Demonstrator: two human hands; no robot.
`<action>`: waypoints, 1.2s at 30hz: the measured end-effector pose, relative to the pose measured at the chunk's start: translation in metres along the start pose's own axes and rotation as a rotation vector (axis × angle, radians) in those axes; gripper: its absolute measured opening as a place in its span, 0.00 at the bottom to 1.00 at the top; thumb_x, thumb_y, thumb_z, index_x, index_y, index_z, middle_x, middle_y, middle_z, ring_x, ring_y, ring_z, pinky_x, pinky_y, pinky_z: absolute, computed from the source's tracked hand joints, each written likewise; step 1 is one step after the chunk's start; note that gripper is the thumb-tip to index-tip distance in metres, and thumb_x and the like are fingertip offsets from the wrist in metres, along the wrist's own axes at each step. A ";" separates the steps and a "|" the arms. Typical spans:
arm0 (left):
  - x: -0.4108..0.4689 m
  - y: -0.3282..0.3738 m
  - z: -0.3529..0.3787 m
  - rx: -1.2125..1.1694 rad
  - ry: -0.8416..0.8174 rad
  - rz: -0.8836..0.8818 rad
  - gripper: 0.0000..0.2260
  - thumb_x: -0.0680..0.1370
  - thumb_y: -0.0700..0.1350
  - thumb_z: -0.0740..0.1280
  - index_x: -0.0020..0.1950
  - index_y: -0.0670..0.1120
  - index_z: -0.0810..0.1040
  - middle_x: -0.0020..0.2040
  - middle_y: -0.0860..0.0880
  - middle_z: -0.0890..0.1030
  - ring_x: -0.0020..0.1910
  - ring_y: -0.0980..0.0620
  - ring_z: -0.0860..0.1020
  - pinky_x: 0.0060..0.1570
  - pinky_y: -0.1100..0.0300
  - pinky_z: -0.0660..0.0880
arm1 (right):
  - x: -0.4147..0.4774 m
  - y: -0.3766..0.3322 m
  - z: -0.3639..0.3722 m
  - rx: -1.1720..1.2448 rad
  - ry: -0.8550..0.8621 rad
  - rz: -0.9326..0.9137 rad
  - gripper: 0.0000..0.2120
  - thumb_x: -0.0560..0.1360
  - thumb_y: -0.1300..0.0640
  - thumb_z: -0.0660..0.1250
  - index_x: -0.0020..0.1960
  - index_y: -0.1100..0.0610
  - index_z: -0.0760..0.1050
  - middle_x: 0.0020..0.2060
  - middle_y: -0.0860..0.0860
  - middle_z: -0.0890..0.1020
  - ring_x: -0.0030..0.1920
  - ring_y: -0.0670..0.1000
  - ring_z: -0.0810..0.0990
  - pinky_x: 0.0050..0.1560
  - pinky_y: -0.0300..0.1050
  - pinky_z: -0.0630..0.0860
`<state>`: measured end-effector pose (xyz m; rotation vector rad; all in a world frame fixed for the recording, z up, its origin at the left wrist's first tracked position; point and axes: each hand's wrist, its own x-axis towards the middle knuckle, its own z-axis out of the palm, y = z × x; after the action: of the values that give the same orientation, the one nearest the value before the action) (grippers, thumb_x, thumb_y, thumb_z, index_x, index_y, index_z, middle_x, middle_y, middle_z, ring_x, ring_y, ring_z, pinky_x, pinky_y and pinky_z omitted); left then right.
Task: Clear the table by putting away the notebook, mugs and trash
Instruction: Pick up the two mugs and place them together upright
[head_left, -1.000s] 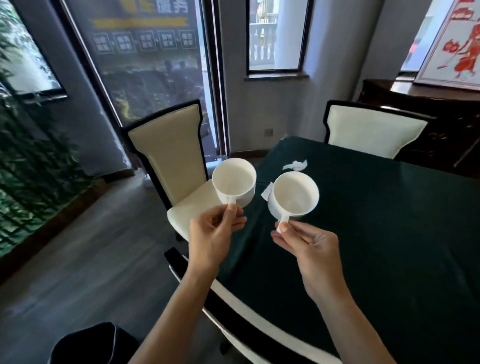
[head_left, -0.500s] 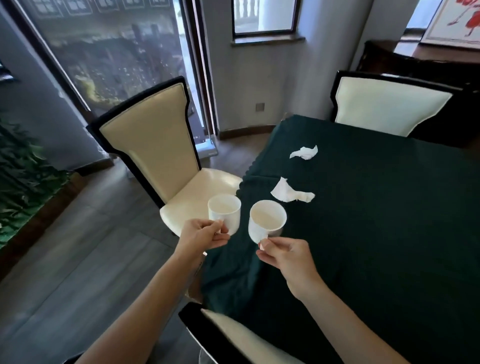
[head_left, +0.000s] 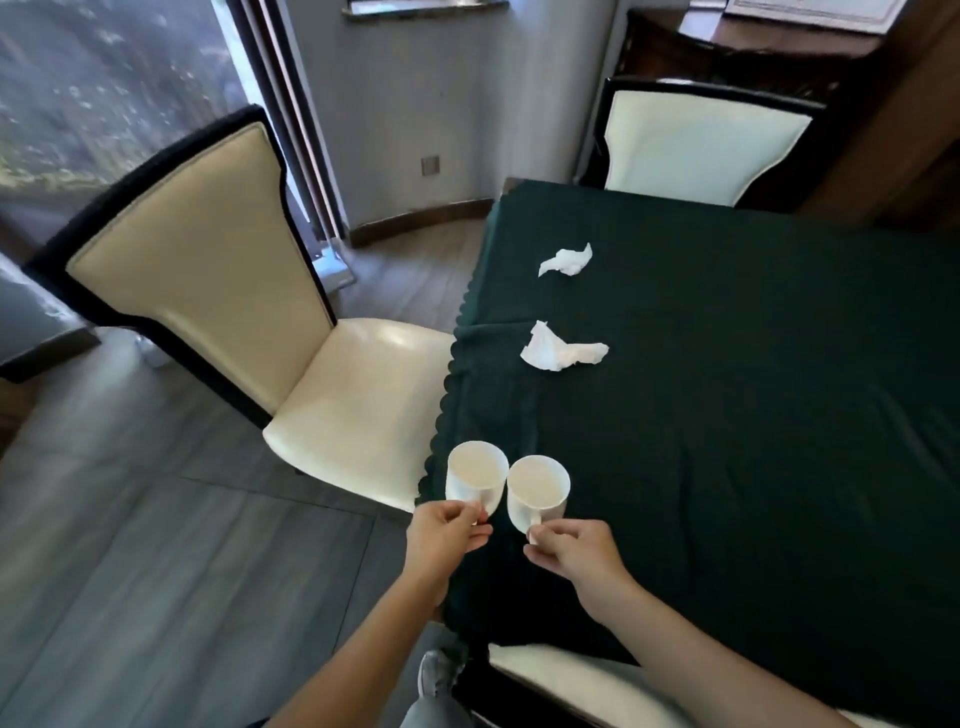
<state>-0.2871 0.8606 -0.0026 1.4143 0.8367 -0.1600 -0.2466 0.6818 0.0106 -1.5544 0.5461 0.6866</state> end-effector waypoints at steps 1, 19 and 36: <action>0.000 -0.002 -0.001 0.000 -0.007 0.005 0.10 0.82 0.43 0.70 0.46 0.40 0.88 0.44 0.42 0.90 0.41 0.51 0.89 0.41 0.61 0.85 | 0.001 0.002 -0.001 0.020 0.002 0.014 0.04 0.77 0.68 0.73 0.46 0.68 0.86 0.49 0.63 0.87 0.44 0.54 0.88 0.58 0.52 0.84; -0.007 -0.021 -0.023 0.383 -0.098 0.089 0.11 0.81 0.51 0.71 0.39 0.55 0.86 0.38 0.50 0.89 0.44 0.54 0.87 0.56 0.48 0.83 | -0.002 0.013 -0.008 -0.137 0.027 0.127 0.04 0.74 0.66 0.74 0.48 0.66 0.85 0.44 0.59 0.86 0.42 0.52 0.84 0.42 0.41 0.84; 0.042 0.113 -0.062 1.107 -0.578 -0.116 0.12 0.79 0.56 0.73 0.47 0.50 0.89 0.47 0.48 0.90 0.48 0.52 0.88 0.43 0.66 0.82 | 0.079 -0.089 -0.085 -1.255 -0.238 0.030 0.25 0.67 0.45 0.74 0.63 0.52 0.83 0.59 0.51 0.85 0.56 0.52 0.83 0.57 0.46 0.82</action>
<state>-0.2189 0.9551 0.0676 2.1594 0.3032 -1.2024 -0.1194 0.6100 0.0207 -2.5447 -0.1283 1.3490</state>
